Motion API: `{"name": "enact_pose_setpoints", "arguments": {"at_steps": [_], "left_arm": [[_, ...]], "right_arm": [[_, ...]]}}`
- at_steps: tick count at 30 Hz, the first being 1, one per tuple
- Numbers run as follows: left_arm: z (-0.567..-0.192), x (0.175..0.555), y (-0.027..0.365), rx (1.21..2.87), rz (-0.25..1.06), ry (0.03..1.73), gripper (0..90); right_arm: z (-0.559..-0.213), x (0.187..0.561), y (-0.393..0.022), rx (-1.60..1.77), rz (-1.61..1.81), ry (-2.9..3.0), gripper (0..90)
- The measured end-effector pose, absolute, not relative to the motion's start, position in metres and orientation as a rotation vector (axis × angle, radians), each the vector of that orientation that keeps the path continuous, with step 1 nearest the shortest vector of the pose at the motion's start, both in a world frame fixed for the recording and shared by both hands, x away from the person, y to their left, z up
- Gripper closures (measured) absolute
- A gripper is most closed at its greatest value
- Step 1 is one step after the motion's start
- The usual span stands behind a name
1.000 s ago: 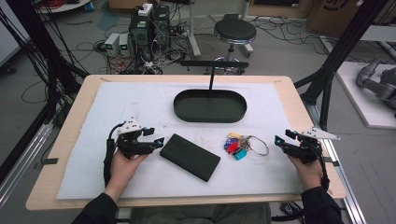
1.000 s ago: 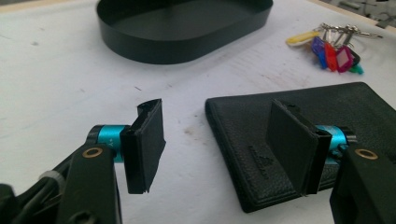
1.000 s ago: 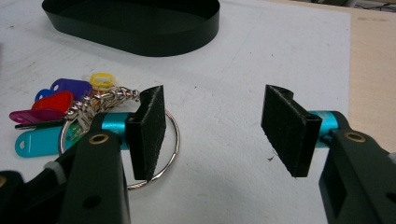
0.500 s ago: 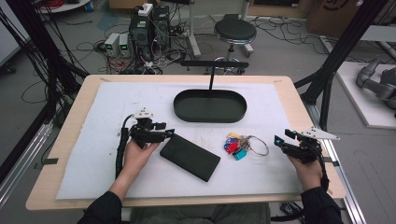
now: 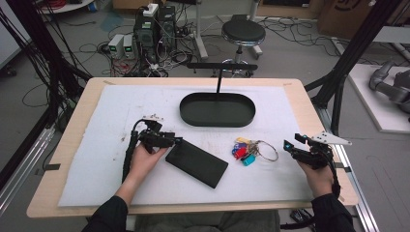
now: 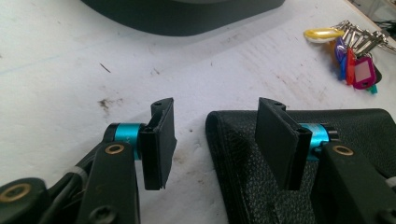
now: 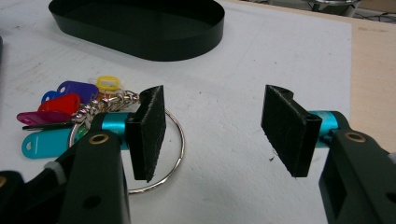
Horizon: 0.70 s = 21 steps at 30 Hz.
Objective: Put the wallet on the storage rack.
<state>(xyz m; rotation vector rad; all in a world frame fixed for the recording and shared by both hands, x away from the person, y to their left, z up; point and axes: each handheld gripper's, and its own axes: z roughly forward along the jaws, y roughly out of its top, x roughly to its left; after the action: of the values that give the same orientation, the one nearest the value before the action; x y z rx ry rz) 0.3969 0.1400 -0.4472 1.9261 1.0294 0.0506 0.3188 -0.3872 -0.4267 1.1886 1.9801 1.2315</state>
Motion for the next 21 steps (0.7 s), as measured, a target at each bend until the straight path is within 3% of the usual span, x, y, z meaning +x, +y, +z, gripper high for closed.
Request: {"name": "enact_pose_setpoints", "arguments": {"at_steps": [4,5,6,15,21], "left_arm": [[-0.449,0.398,0.139,1.932,0.014,1.024,51.7],[-0.450,0.397,0.139,1.932,-0.005,1.000,56.8],[-0.449,0.397,0.138,1.928,-0.021,0.986,70.6],[-0.446,0.389,0.138,1.917,0.062,0.947,80.8],[-0.440,0.381,0.142,1.885,0.112,0.886,82.0]], "right_arm": [[-0.426,0.319,-0.384,1.176,1.232,1.986,41.1],[-0.426,0.319,-0.383,1.171,1.233,1.988,41.1],[-0.425,0.319,-0.382,1.166,1.233,1.992,41.1],[-0.422,0.318,-0.371,1.138,1.252,2.000,41.1],[-0.420,0.316,-0.362,1.105,1.276,2.015,41.1]]}}
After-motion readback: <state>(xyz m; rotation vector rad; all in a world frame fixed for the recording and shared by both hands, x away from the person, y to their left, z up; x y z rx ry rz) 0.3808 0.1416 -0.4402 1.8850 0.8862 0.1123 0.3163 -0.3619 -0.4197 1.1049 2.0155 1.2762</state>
